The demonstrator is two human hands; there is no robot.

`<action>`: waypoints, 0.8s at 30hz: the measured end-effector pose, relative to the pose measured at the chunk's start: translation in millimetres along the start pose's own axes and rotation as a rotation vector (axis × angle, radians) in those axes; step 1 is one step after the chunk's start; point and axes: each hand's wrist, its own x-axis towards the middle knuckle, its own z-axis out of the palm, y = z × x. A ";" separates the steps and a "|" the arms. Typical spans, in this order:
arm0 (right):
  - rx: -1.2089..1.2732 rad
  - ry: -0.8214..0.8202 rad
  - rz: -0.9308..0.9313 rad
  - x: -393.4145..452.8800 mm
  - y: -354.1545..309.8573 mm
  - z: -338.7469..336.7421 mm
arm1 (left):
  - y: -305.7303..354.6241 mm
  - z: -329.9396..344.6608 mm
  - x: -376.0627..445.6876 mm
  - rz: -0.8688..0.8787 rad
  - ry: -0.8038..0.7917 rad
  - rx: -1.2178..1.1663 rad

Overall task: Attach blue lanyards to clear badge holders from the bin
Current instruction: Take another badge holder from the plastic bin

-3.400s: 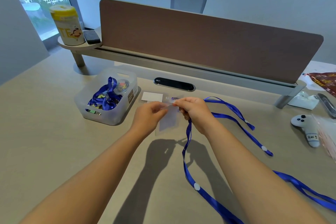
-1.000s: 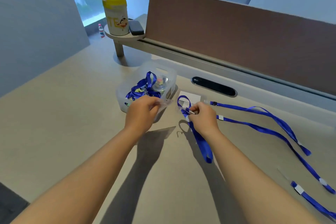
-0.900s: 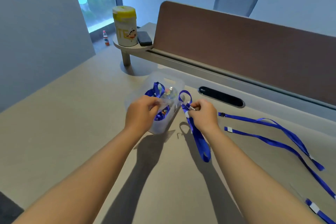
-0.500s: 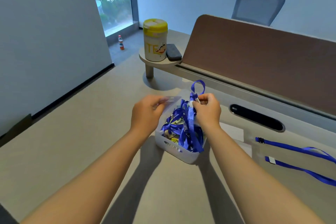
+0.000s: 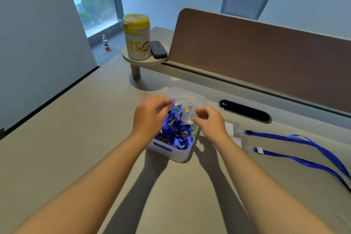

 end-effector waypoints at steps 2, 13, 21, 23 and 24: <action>0.023 0.040 0.011 -13.3 6.5 -25.5 | 20.8 11.8 -2.8 0.052 -0.009 -0.009; 0.024 0.307 0.210 -125.5 135.0 -218.8 | 167.5 162.0 -99.3 0.244 -0.324 -0.106; -0.043 0.311 0.424 -180.6 251.1 -282.4 | 215.3 243.8 -168.7 0.228 -0.510 -0.054; -0.093 0.291 0.448 -180.4 268.7 -284.3 | 216.9 253.1 -174.9 0.220 -0.530 -0.021; -0.127 0.281 0.447 -179.1 275.8 -283.5 | 216.9 256.1 -176.2 0.214 -0.537 -0.006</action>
